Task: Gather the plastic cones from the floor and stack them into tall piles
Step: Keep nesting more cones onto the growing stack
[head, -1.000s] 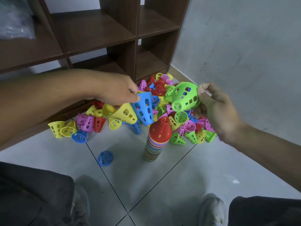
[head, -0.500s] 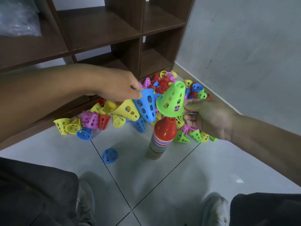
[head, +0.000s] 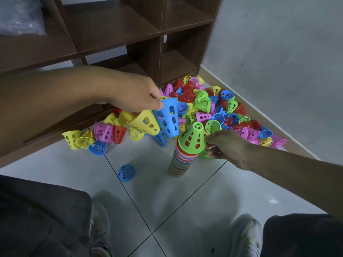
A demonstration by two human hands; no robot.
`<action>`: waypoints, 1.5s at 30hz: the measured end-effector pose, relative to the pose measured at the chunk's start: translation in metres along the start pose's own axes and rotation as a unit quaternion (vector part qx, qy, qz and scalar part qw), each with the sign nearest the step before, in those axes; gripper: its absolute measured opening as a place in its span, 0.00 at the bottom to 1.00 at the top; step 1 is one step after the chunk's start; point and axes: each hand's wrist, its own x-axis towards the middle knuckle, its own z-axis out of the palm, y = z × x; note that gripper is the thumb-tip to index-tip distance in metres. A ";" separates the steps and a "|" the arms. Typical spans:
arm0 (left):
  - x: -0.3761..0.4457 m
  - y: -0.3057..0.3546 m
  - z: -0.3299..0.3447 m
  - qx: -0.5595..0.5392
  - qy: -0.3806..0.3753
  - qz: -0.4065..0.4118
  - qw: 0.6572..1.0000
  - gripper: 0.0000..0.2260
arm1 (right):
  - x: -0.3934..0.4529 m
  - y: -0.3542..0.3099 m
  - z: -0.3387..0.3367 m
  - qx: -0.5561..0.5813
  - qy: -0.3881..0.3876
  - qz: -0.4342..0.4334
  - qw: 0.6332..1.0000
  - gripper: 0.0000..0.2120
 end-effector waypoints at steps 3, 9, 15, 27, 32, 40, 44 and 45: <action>0.000 -0.001 0.002 -0.001 -0.004 0.005 1.000 0.14 | 0.004 0.007 0.001 -0.025 0.013 0.000 1.000 0.08; -0.001 -0.001 -0.001 -0.010 -0.001 0.014 1.000 0.14 | 0.007 0.009 -0.001 -0.105 0.043 -0.025 0.993 0.09; -0.003 0.000 -0.006 -0.009 0.085 0.049 0.995 0.17 | -0.004 -0.030 -0.012 -0.163 0.061 -0.185 0.967 0.08; 0.005 0.012 0.002 -0.125 0.242 0.102 0.957 0.16 | -0.039 -0.081 0.008 0.002 -0.042 -0.274 0.961 0.29; 0.003 0.024 0.014 -0.114 0.265 0.149 0.946 0.13 | -0.040 -0.088 0.009 0.088 -0.027 -0.249 0.964 0.21; 0.002 0.021 0.018 -0.045 0.275 0.164 0.946 0.09 | -0.036 -0.099 -0.007 0.001 0.034 -0.298 0.954 0.18; 0.001 0.012 0.014 -0.028 0.266 0.152 0.951 0.09 | -0.040 -0.105 -0.028 -0.160 0.039 -0.314 0.935 0.15; 0.002 0.010 0.013 -0.025 0.265 0.149 0.952 0.09 | -0.041 -0.105 -0.034 -0.218 0.036 -0.310 0.925 0.17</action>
